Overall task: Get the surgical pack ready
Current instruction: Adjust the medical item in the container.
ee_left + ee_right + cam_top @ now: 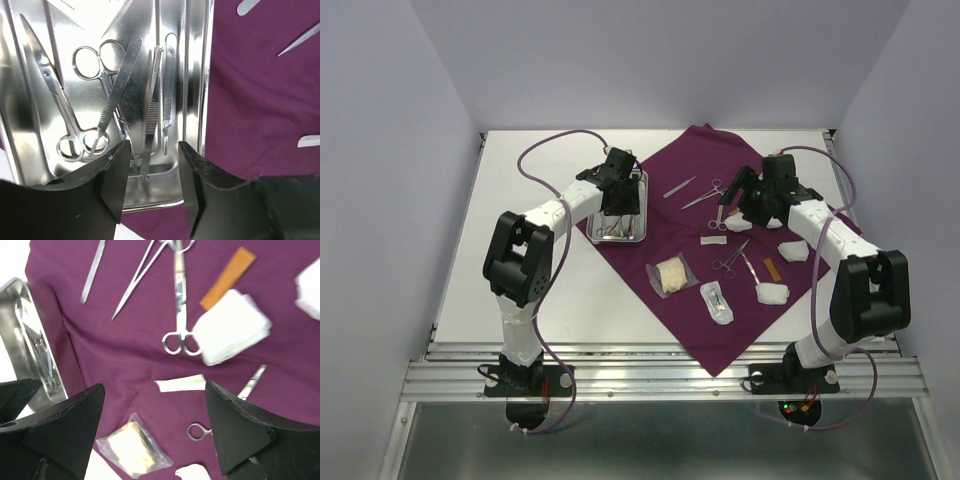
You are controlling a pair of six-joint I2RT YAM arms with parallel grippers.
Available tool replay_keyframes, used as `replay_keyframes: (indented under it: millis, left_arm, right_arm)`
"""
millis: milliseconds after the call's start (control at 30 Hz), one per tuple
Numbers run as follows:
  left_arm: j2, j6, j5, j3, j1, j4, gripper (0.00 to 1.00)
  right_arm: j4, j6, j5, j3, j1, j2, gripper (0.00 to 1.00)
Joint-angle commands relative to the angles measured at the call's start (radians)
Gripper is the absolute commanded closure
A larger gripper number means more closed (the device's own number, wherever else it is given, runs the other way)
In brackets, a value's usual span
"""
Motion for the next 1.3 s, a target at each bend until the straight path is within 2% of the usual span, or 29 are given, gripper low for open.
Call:
replay_keyframes:
  millis: [0,100,233,300,433,467,533,567,800,1033,1267]
  left_arm:
    - [-0.049,0.031,-0.076,-0.011,0.002,-0.011,0.45]
    - [-0.028,0.061,-0.112,-0.002,0.002,0.003,0.39]
    - [0.044,0.092,-0.155,0.035,0.002,-0.003,0.39]
    - [0.048,0.097,-0.181,0.034,0.004,0.005,0.42]
    - [0.032,0.098,-0.202,0.020,0.017,0.020,0.55]
    - [0.034,0.098,-0.202,0.018,0.022,0.020,0.64]
    - [0.038,0.098,-0.209,0.014,0.034,0.020,0.72]
    - [0.041,0.097,-0.209,0.008,0.037,0.020,0.80]
    - [0.066,0.098,-0.202,-0.021,0.053,0.031,1.00]
    - [0.129,0.109,-0.138,-0.006,0.051,0.026,1.00]
    - [0.091,0.117,-0.066,0.011,0.025,-0.017,1.00]
  right_arm:
    - [0.039,0.006,0.045,0.066,0.029,0.013,0.14]
    - [0.039,0.011,0.050,0.076,0.038,0.024,0.14]
    - [0.034,0.015,0.061,0.082,0.048,0.028,0.14]
    - [0.028,0.014,0.067,0.084,0.048,0.024,0.14]
    - [0.021,0.014,0.079,0.082,0.048,0.019,0.14]
    - [0.020,0.015,0.079,0.082,0.048,0.019,0.14]
    - [0.020,0.019,0.082,0.079,0.048,0.016,0.14]
    - [0.020,0.019,0.084,0.078,0.048,0.015,0.14]
    - [0.016,0.022,0.088,0.082,0.057,0.015,0.13]
    - [0.014,0.022,0.093,0.081,0.057,0.011,0.14]
    - [0.013,0.023,0.093,0.076,0.057,0.008,0.13]
